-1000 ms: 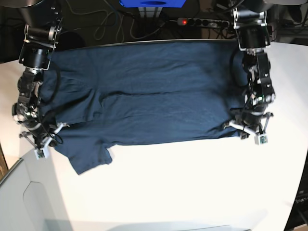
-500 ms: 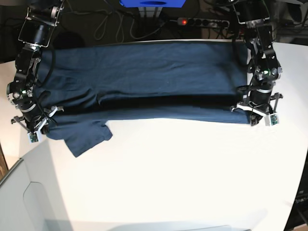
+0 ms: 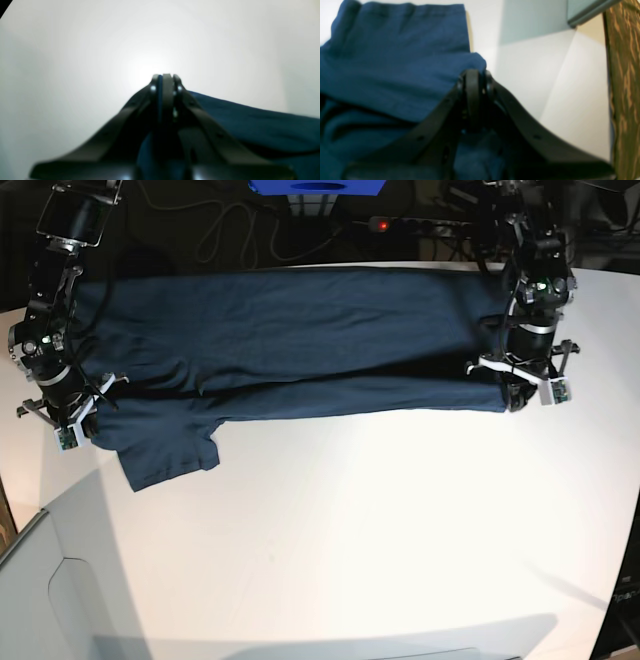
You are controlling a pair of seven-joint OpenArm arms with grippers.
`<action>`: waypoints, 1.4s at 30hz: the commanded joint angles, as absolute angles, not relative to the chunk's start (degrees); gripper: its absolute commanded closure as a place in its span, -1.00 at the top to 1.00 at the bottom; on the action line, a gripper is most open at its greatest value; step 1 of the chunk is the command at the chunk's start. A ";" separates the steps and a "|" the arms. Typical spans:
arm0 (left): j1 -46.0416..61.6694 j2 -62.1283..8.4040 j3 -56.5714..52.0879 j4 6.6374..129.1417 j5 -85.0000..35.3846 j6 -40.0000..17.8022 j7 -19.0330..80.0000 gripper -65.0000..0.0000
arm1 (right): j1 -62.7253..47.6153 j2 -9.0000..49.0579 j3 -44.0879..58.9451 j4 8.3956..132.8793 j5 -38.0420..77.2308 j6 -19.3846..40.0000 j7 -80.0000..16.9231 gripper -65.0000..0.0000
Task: Fold the T-shirt properly
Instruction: 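Lift the hem and fold it over toward the collar fold, then lower the hem onto the folded shirt and release the right gripper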
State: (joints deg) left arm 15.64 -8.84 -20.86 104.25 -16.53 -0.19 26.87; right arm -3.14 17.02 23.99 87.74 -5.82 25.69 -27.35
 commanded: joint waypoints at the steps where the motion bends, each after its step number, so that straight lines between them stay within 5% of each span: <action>1: 15.87 -9.10 -21.58 104.92 -16.66 0.04 25.45 -1.00 | -2.86 18.07 24.40 88.75 -5.32 26.42 -26.07 -1.00; 22: 18.77 -7.60 -25.98 106.42 -16.75 -0.04 25.98 -1.00 | -13.14 15.43 31.34 97.27 -5.67 29.93 -26.51 -1.00; 42: 21.76 -6.29 -25.80 104.40 -16.75 -0.04 25.54 -1.00 | -14.90 15.25 30.99 92.70 -5.76 29.93 -26.33 -1.00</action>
